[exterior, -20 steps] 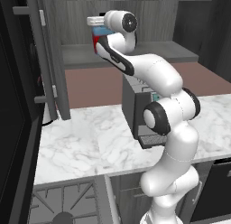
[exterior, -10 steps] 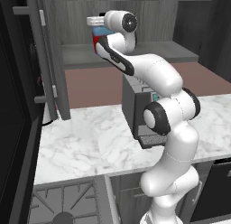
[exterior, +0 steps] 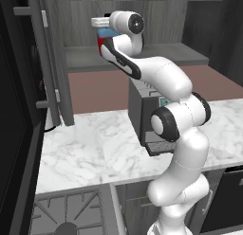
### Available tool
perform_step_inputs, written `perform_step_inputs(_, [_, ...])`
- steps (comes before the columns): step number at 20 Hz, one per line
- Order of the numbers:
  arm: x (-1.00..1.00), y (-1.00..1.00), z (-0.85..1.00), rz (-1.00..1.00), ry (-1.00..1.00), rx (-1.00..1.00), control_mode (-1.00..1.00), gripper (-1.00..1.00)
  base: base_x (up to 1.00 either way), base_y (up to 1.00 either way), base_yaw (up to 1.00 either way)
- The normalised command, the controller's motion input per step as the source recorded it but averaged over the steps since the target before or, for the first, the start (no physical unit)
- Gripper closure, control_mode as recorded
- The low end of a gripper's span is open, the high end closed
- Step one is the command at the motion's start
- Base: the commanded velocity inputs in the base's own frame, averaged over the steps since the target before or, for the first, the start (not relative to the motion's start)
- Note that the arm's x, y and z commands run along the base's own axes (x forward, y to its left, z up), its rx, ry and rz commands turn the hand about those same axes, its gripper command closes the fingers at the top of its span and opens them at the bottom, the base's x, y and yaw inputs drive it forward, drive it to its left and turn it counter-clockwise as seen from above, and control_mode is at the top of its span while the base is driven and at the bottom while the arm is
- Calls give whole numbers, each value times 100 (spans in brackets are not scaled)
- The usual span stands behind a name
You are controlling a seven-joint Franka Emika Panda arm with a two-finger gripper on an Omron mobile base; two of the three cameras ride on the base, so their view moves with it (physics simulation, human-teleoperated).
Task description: Get the candle and the liquor from the cabinet and move them to the dining counter.
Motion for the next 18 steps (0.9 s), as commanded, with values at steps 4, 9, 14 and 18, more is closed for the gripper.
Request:
perform_step_inputs(4, [-8,0,0,0,0,0,-100,100,0,0,0])
perform_step_inputs(9, [-21,0,0,0,0,0,-100,100,0,0,0])
perform_step_inputs(14, [-56,-3,0,0,0,0,-100,100,0,0,0])
perform_step_inputs(18, [-72,-33,0,0,0,0,-100,100,0,0,0])
